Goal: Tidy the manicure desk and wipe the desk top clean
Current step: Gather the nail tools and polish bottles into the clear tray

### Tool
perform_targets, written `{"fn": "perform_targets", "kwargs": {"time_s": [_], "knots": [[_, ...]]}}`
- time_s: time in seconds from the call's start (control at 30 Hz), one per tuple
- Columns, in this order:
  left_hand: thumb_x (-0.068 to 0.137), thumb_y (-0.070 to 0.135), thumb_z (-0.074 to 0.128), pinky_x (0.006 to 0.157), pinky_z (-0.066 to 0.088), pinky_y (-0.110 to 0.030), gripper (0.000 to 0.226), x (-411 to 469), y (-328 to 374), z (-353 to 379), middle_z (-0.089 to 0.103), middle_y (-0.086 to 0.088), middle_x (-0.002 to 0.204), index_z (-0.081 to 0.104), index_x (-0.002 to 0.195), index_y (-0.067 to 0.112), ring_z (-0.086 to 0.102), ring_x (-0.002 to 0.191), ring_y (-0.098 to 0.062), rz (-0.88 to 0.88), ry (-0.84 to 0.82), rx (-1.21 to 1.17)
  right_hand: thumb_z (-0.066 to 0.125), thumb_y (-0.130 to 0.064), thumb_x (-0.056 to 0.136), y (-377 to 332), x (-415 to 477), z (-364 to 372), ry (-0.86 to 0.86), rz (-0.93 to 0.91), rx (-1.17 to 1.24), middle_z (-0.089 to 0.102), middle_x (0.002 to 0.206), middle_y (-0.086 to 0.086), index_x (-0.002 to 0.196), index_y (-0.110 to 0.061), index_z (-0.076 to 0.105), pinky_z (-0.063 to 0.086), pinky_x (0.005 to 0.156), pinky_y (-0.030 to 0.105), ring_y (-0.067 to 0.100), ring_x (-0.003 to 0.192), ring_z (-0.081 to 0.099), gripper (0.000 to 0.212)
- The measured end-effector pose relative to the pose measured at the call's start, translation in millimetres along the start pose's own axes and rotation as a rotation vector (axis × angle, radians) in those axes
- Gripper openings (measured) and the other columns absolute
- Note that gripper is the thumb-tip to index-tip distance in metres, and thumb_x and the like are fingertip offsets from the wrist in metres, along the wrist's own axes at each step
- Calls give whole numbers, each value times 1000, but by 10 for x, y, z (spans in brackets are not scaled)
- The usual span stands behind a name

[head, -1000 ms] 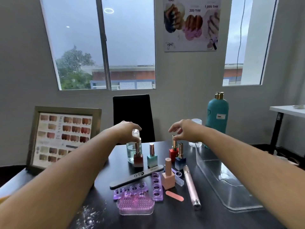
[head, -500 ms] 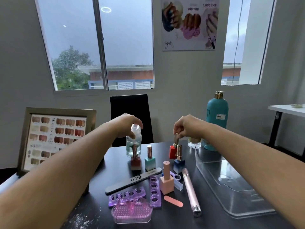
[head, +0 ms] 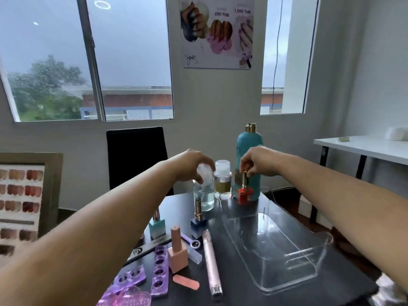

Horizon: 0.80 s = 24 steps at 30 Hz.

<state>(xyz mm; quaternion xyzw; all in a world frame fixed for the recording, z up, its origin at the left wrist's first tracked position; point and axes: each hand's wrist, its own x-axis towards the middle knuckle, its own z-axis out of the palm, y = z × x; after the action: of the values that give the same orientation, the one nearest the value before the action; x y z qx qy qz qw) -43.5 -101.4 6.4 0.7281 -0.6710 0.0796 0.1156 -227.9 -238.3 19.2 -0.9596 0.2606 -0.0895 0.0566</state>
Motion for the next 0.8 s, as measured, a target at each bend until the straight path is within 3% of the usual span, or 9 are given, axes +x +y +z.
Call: {"fn": "perform_targets", "kwargs": {"time_s": [0.23,0.4,0.5,0.63,0.8], "knots": [[71,14,78,83,32,-23,49,250,148,189,60,0,119,63,113,33,42,94,-10,28,-38,-31,71,-4,78,269,31,167,-44,13,-5,66,82,-3,89,-16,72,49,74,24,10,75,59,16],[74,14,75,87,33,-26,49,319,149,261,59,-1,126,60,116,34,50,111,-21,12,-43,-31,67,-2,81,312,61,238,-21,3,42,64,78,-3,91,-19,72,41,61,15,10,73,58,20],[76,15,74,93,35,-29,52,304,136,279,58,-2,129,56,122,33,50,115,-23,-3,-44,-6,69,-4,80,316,35,209,22,-11,56,66,83,-2,92,-21,72,41,63,13,12,78,62,21],[75,19,75,101,35,-31,60,183,153,163,56,-2,132,50,129,30,50,121,-21,-24,-8,-19,73,-12,78,250,-32,30,89,-25,29,66,88,-3,98,-20,71,48,73,20,10,82,62,22],[75,26,75,99,38,-29,55,-226,33,-246,58,0,129,54,125,29,53,118,-16,-63,-11,9,73,-17,79,-100,-118,-114,128,-138,118,69,88,-9,97,-23,70,45,70,10,-2,83,62,20]]}}
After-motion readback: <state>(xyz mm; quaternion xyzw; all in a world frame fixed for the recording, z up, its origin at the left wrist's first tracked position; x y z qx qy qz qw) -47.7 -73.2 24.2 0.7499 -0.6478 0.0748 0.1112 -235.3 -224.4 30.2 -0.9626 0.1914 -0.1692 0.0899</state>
